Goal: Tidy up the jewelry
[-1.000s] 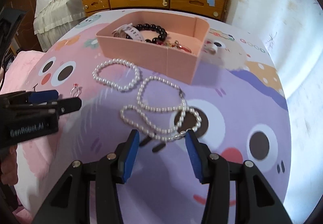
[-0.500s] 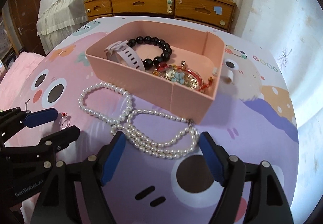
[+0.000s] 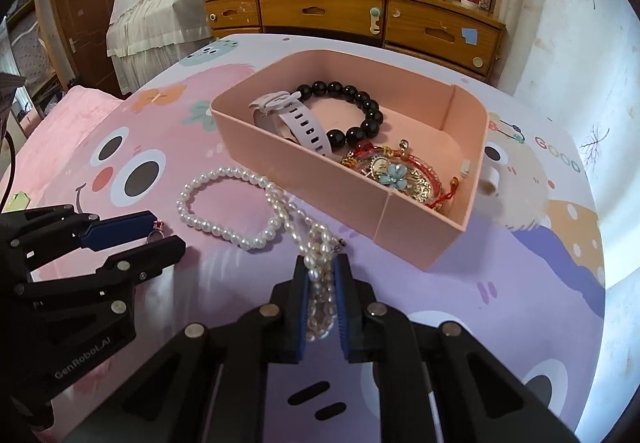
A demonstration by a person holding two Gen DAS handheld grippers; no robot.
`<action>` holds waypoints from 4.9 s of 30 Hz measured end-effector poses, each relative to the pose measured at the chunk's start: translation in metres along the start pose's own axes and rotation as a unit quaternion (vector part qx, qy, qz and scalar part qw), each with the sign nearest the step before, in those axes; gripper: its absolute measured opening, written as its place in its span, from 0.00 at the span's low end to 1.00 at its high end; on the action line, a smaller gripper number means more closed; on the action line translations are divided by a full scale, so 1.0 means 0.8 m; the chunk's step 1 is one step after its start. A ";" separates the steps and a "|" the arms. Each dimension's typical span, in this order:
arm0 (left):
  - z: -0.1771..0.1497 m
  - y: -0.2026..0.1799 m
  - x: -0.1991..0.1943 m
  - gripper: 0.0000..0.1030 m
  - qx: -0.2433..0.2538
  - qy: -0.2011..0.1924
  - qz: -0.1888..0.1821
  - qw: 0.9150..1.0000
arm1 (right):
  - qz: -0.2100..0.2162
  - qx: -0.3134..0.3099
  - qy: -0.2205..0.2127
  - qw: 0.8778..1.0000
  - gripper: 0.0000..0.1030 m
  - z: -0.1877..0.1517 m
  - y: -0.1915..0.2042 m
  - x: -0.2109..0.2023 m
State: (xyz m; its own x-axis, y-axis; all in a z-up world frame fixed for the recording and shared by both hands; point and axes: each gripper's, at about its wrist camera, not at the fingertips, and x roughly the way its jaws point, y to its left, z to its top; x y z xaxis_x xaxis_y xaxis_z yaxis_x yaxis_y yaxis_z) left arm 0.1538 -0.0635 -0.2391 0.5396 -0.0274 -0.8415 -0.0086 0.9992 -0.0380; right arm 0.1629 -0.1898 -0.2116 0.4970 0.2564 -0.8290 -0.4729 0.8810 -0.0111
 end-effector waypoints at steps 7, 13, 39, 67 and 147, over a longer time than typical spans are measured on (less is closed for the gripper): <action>-0.002 0.007 -0.005 0.04 -0.021 0.000 -0.011 1.000 | 0.069 0.098 0.017 0.993 0.09 -0.003 -0.024 -0.004; -0.005 0.005 -0.011 0.04 -0.021 0.001 -0.014 1.000 | 0.087 0.099 0.008 0.991 0.09 -0.006 -0.014 -0.025; 0.123 0.002 -0.132 0.04 0.022 -0.120 -0.032 0.992 | 0.057 0.077 -0.167 0.981 0.09 0.116 -0.045 -0.154; 0.158 0.081 -0.049 0.68 0.041 0.008 -0.096 0.994 | -0.043 0.269 -0.090 0.958 0.46 0.059 -0.036 -0.091; 0.001 0.053 -0.255 0.84 0.052 0.074 -0.016 0.996 | -0.028 0.275 0.128 0.953 0.87 -0.080 0.064 -0.210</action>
State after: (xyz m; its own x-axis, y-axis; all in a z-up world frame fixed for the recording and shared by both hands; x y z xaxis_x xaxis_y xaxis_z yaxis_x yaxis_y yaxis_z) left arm 0.0441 -0.0156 -0.0682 0.4081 -0.0563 -0.9112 0.0978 0.9950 -0.0177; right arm 0.0087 -0.2132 -0.1085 0.2831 0.1598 -0.9457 0.0360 0.9836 0.1770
